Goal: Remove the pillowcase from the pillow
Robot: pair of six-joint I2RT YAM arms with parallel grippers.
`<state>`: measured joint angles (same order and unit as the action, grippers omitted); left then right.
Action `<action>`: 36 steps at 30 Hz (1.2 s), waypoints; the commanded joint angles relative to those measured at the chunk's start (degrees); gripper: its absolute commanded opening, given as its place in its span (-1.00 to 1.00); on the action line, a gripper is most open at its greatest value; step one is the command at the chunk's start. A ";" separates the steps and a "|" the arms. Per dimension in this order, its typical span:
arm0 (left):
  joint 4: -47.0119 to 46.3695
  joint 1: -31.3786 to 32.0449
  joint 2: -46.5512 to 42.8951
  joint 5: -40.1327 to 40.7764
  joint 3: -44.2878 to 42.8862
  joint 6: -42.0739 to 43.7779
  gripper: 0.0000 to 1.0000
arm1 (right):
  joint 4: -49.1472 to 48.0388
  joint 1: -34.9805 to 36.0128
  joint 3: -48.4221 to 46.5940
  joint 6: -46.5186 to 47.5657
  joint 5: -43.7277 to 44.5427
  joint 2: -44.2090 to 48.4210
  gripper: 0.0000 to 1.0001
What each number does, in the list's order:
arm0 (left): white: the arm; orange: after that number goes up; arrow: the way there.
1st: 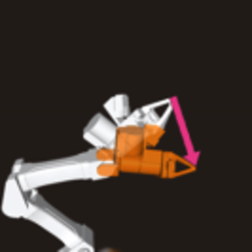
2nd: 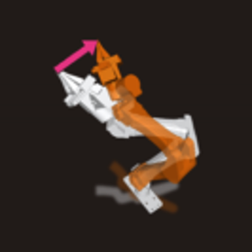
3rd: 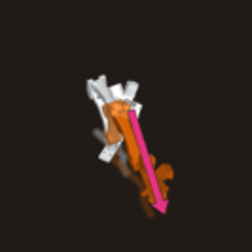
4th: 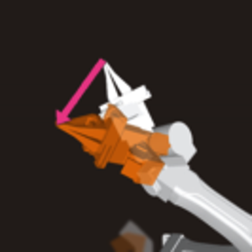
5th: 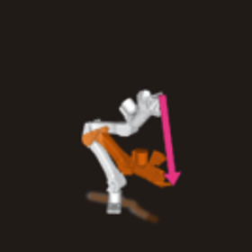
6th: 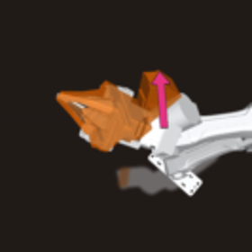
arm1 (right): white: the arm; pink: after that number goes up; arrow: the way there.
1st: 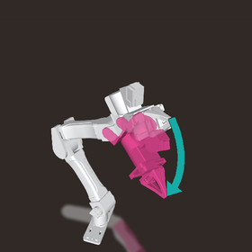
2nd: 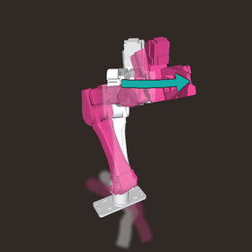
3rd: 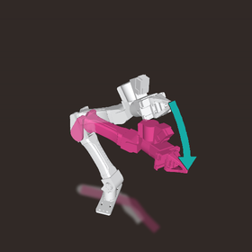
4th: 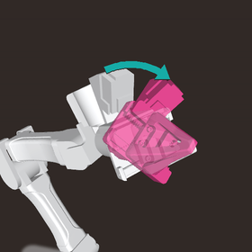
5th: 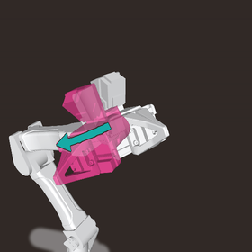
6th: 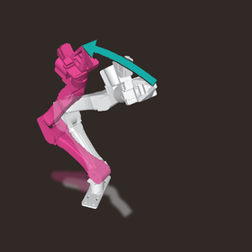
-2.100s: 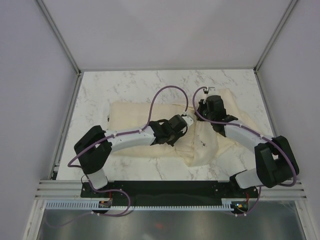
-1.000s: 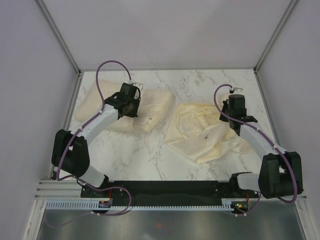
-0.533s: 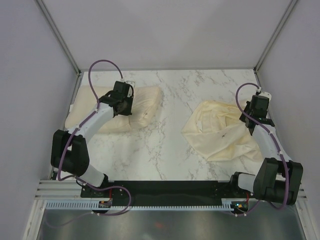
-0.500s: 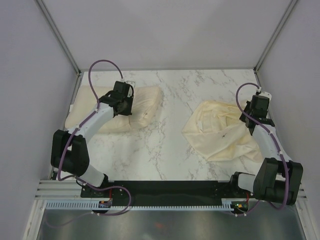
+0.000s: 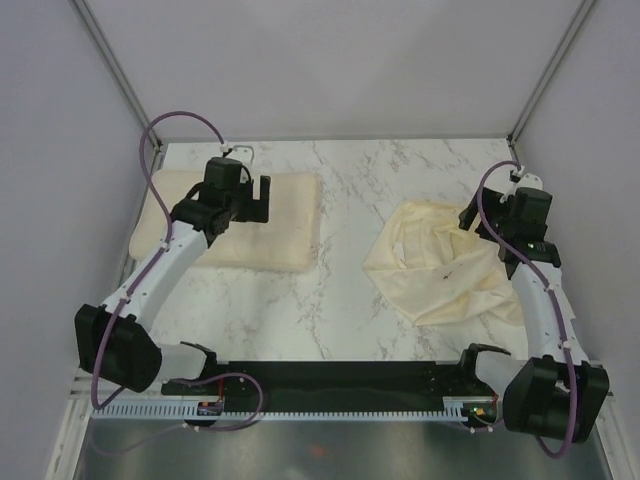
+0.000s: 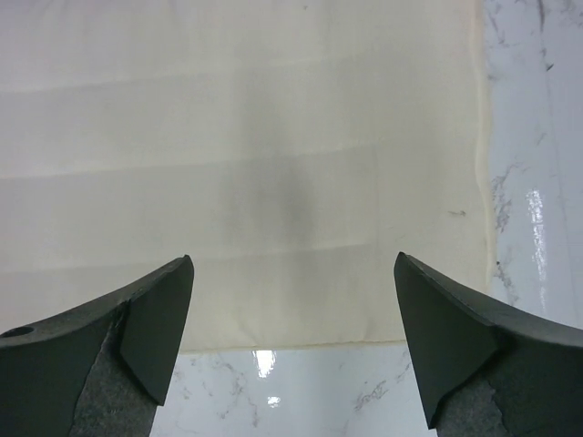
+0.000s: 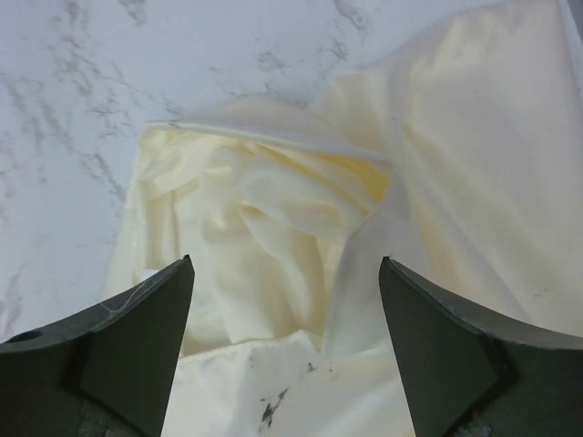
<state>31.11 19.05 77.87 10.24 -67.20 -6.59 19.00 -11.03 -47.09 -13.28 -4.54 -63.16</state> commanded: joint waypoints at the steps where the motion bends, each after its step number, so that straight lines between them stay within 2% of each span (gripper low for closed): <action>1: -3.25 -0.15 -6.12 -1.71 -1.71 -1.06 0.96 | 0.60 0.57 -3.36 0.97 -11.26 5.49 0.82; 8: -8.16 -0.15 -17.02 -6.89 0.49 0.00 0.98 | -1.95 2.59 -2.31 0.62 -19.01 14.89 0.86; 12: -11.42 -0.15 -20.81 -2.60 3.04 -0.53 1.00 | -3.09 2.68 0.15 0.89 -18.93 17.01 0.88; 22: -15.91 -0.15 -25.56 1.54 7.25 0.96 1.00 | -3.45 2.77 1.12 1.41 -18.41 17.36 0.88; 36: -16.17 -0.15 -24.96 1.10 7.61 0.96 1.00 | -3.27 2.85 1.12 1.85 -17.70 16.93 0.88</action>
<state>17.82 19.07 53.36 10.39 -59.61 -6.55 17.58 -8.45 -45.74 -12.56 -22.06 -46.22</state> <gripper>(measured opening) 0.995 0.939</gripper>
